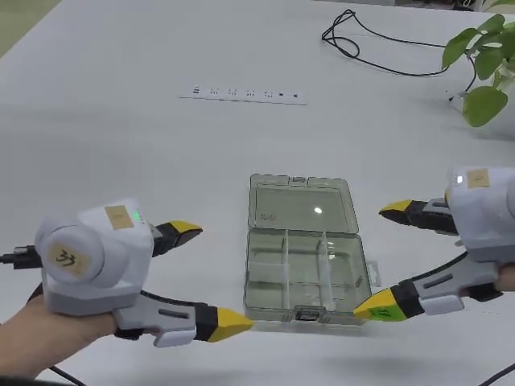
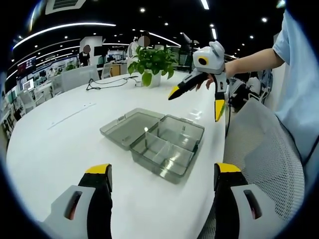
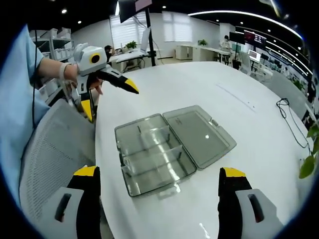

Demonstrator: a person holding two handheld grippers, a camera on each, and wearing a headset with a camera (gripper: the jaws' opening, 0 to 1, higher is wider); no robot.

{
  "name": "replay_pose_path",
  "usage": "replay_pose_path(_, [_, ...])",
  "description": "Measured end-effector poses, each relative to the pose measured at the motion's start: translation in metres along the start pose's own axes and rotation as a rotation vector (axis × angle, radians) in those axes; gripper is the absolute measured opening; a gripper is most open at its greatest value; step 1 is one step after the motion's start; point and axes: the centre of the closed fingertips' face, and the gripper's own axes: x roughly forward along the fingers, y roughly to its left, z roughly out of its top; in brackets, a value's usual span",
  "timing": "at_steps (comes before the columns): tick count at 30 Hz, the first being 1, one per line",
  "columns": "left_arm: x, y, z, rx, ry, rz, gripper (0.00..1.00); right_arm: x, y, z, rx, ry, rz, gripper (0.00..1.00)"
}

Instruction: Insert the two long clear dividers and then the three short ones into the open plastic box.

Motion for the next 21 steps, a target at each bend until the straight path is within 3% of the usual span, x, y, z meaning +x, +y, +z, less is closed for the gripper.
replay_pose_path(6, [-0.001, -0.001, 0.001, -0.004, -0.005, 0.007, 0.85, -0.013, -0.009, -0.021, 0.003, 0.039, -0.013, 0.94])
replay_pose_path(15, [-0.003, -0.005, -0.003, -0.009, 0.0, 0.016, 0.84, -0.03, -0.014, -0.077, -0.113, 0.236, 0.02, 0.88])
replay_pose_path(21, [-0.005, -0.008, -0.004, -0.01, 0.005, 0.019, 0.84, -0.036, -0.016, -0.094, -0.207, 0.301, 0.073, 0.82])
